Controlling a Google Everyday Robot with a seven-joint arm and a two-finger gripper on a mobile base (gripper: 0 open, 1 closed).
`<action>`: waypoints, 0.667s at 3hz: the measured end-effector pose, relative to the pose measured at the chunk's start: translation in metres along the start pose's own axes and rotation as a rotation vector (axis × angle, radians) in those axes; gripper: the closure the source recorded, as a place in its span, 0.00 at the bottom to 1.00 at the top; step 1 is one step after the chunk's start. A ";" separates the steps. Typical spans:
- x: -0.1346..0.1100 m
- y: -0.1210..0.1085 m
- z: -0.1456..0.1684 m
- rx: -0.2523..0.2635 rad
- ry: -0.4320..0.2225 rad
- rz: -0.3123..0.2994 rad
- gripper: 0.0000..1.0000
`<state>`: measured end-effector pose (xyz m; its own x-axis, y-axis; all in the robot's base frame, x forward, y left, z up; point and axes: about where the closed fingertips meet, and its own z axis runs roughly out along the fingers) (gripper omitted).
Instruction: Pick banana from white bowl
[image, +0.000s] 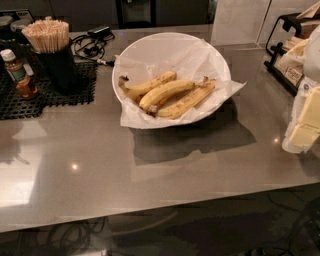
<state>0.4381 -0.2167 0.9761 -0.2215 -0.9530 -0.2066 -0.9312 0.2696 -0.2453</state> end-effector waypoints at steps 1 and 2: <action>0.000 0.000 0.000 0.000 0.000 0.000 0.00; -0.009 -0.003 0.000 0.000 -0.018 -0.025 0.00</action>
Offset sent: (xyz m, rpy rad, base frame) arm 0.0105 0.0144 -0.0011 0.0217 0.0075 0.0633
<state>0.4432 -0.2094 0.9784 -0.1932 -0.9566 -0.2180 -0.9363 0.2461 -0.2503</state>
